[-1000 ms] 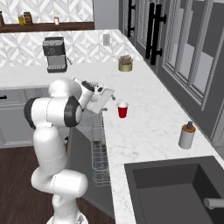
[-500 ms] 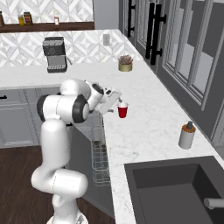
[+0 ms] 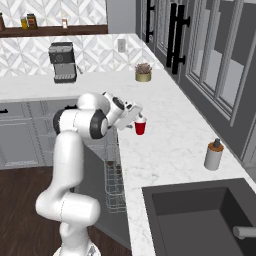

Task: Pick up the cup and bowl from the counter, place them in the dishwasher, and close the dishwasher door.

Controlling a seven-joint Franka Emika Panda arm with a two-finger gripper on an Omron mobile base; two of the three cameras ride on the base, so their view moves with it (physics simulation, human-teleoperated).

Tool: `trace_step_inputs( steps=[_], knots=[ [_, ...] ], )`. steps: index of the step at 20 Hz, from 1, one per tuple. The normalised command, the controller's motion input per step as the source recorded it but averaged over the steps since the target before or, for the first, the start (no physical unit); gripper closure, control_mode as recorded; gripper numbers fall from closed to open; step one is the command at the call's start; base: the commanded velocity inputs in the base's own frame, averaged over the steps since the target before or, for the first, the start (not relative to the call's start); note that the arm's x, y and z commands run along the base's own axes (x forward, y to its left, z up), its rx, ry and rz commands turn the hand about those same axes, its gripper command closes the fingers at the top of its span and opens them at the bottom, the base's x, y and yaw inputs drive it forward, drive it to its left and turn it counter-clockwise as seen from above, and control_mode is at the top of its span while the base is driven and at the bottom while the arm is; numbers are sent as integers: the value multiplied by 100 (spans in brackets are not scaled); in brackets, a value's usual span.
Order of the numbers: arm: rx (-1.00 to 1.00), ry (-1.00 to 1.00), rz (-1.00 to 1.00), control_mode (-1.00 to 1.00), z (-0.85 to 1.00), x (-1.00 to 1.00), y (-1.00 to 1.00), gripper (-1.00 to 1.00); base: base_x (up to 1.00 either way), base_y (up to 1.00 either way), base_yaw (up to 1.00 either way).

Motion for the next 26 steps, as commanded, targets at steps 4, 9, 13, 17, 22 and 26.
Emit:
trace_step_inputs(
  steps=[4, 9, 13, 17, 22, 26],
  knots=[
    [3, 0, 4, -100, -32, 47, 0, -100, 0, 0, 0],
    [3, 0, 5, -100, -21, 23, 0, -100, 0, 0, 0],
    [1, 0, 1, -100, -14, 0, 0, 100, 0, 0, 0],
    [0, -3, 0, -100, -8, -14, 0, 100, 0, 0, 0],
    [0, -9, 0, -100, -1, -59, 1, 100, 0, 0, 0],
    [1, -15, -1, -100, 11, -100, 38, 100, 0, 0, 0]
  ],
)
